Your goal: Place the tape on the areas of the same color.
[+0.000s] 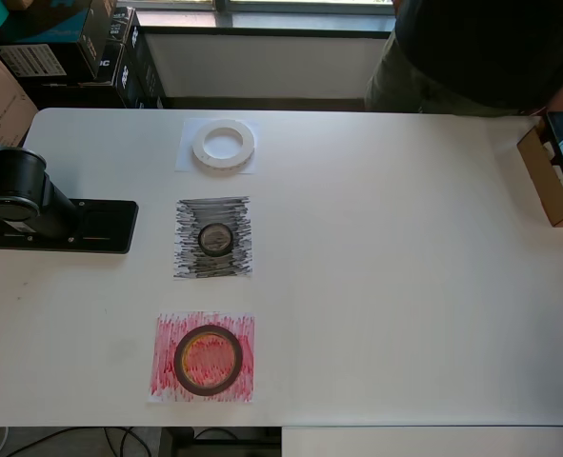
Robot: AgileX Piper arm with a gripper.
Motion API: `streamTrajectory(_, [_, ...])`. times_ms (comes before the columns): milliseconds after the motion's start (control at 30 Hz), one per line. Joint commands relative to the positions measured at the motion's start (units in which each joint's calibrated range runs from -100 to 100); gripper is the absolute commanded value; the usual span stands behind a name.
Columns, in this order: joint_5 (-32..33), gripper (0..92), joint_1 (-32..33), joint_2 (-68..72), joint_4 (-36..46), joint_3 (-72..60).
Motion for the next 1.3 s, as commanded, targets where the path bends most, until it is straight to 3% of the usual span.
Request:
streamTrajectory(0, [-3.0, 61.3, -0.1, -18.2, -15.0, 29.7])
streamTrajectory(533, [-3.0, 61.4, -1.0, -25.3, -50.8, 56.8])
streamTrajectory(967, [-3.0, 61.6, -0.8, -47.9, -50.5, 72.8])
streamTrajectory(1267, [-2.4, 61.4, -0.8, -52.8, -42.1, 72.8])
